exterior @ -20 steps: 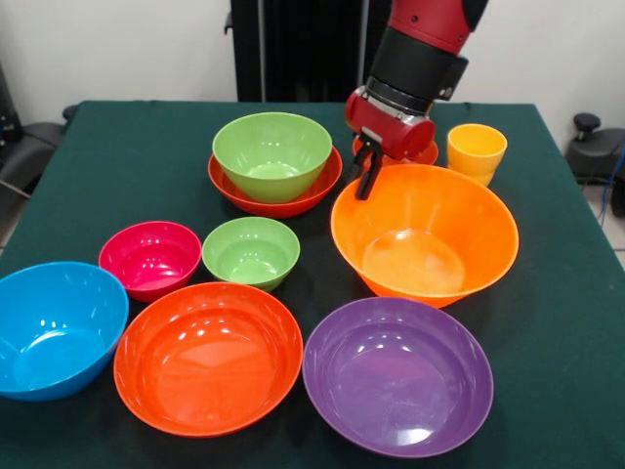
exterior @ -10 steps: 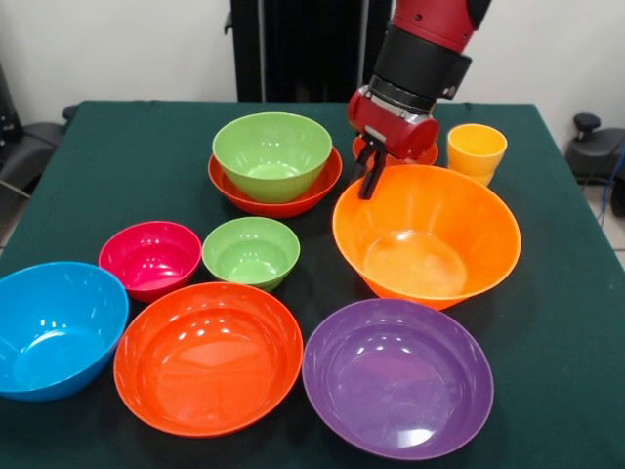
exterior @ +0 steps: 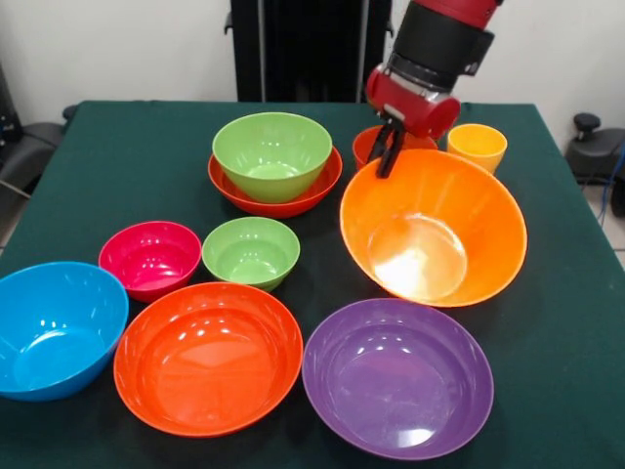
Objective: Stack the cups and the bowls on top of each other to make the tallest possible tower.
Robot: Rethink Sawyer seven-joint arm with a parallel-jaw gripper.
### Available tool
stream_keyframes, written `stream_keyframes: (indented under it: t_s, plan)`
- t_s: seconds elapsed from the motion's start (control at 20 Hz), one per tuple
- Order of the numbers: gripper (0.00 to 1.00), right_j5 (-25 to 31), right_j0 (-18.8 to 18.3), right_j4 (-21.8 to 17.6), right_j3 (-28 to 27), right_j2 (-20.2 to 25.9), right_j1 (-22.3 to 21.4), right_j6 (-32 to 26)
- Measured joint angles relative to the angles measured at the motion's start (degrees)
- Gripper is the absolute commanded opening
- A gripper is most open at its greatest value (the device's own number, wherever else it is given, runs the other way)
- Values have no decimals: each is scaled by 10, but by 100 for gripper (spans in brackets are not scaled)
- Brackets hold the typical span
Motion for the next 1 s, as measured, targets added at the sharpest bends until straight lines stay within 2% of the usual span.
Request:
stream_keyframes:
  t_s: [0.45,0.7,1.0]
  plan:
    - [0,163,-9,0,1,0,-104,0]
    - [0,209,-17,-1,2,0,-138,0]
    - [0,239,-24,-1,2,1,-163,0]
